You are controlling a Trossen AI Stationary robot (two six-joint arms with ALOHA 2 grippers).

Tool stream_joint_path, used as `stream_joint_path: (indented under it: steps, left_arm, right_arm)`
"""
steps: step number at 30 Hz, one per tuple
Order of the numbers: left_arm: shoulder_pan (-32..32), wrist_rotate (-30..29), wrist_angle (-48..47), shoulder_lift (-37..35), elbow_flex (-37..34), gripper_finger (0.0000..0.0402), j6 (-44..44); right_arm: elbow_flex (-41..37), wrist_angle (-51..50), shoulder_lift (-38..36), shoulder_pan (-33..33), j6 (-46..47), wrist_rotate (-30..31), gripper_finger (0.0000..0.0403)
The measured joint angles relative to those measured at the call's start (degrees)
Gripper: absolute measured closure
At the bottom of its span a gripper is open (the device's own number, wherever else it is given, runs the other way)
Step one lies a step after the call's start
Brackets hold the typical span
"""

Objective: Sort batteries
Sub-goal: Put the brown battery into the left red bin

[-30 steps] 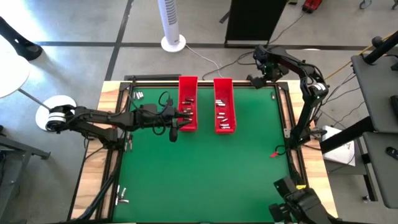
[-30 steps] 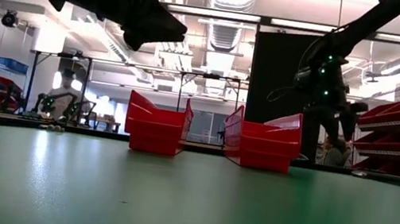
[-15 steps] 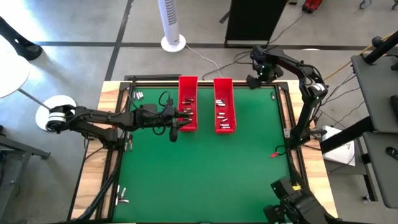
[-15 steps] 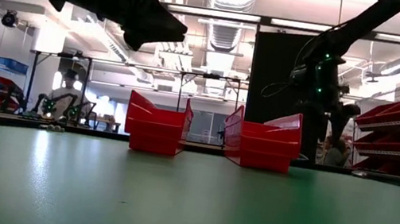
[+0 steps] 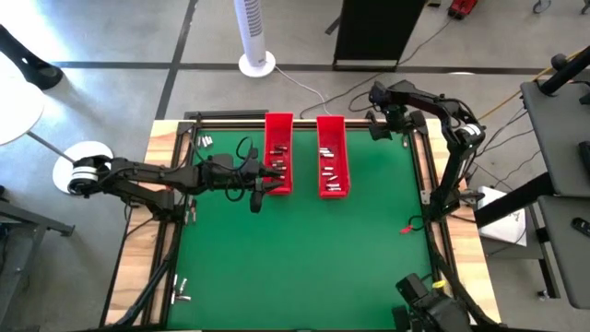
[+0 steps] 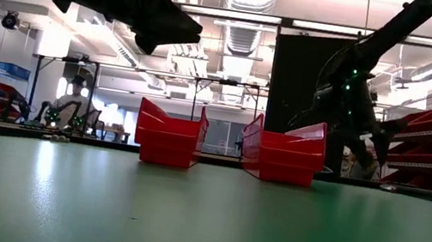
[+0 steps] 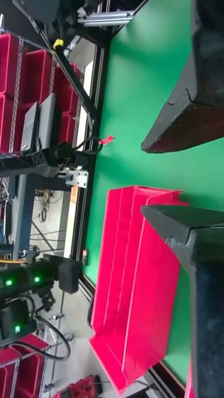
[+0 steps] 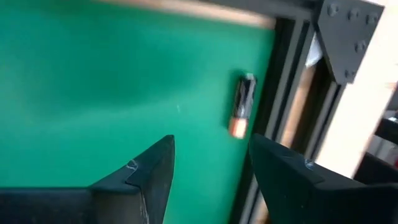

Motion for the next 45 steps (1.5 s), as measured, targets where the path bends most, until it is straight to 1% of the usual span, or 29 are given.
stream_joint_path:
  steps: [5,8,11,14,17,19,21,23,25,27,29,32,36,40,43,45]
  left_arm:
    - [-0.23,0.46,0.02,0.0,0.0,0.0276,0.12]
    - [-0.29,2.09,0.08,0.0,0.0,0.0276,0.15]
    - [-0.5,2.47,0.08,0.0,0.0,0.0276,0.15]
    - [-0.82,2.55,0.09,0.0,0.0,0.0276,0.31]
    - [-0.86,3.16,0.55,0.0,-0.01,0.0276,0.39]
    - [-0.93,3.16,0.83,0.0,-0.02,0.0276,0.39]
    - [-0.93,3.16,0.76,0.03,-0.02,0.0276,0.39]
    - [-0.93,3.16,1.02,0.09,-0.02,0.0276,0.45]
    - [-0.93,3.14,1.89,0.09,-0.04,0.0276,0.78]
    - [-0.96,3.16,2.54,0.09,-0.04,0.0276,0.54]
    - [-1.18,3.15,2.62,0.09,-0.04,0.0276,0.54]
    - [-1.34,3.16,2.6,0.09,-0.04,0.0276,0.32]
    - [-1.89,3.31,2.58,0.09,-0.04,0.0276,-0.11]
    - [-2.97,3.39,2.53,0.09,-0.04,0.0276,-0.16]
    - [-3.64,3.4,2.53,0.09,-0.04,0.0276,-0.19]
    - [-3.88,3.4,2.53,0.09,-0.04,0.0276,-0.28]
  right_arm:
    - [-1.94,6.29,0.0,-0.54,2.04,0.48,0.0211]
    - [-2.3,9.45,0.0,-0.54,5.98,2.13,0.022]
    - [-2.93,12.02,0.12,-0.52,10.15,3.99,0.0233]
    - [-2.93,12.18,1.24,-0.43,15.47,3.25,0.0253]
    - [-3.09,12.55,2.16,-0.2,16.5,1.77,0.0278]
    - [-3.08,13.24,1.8,0.46,17.22,3.92,0.0294]
    - [-3.08,13.86,1.34,1.29,20.43,7.4,0.031]
    - [-3.08,14.05,1.25,1.94,23.7,8.89,0.0326]
    - [-3.11,15.43,1.27,1.99,24.31,7.26,0.0339]
    - [-3.11,17.32,1.46,1.56,22.47,4.79,0.035]
    - [-3.11,17.47,1.53,1.21,20.88,4.9,0.0358]
    - [-3.35,16.39,1.22,1.53,28.67,8.98,0.0364]
    - [-5.46,16.72,-0.17,4.88,41.19,15.25,0.0356]
    - [-7.36,16.55,-1.88,7.69,48.01,21.73,0.0343]
    - [-9.32,16.3,-4.49,8.51,53.46,24.18,0.0334]
    - [-11.82,16.28,-6.48,9.29,58.65,25.35,0.0329]
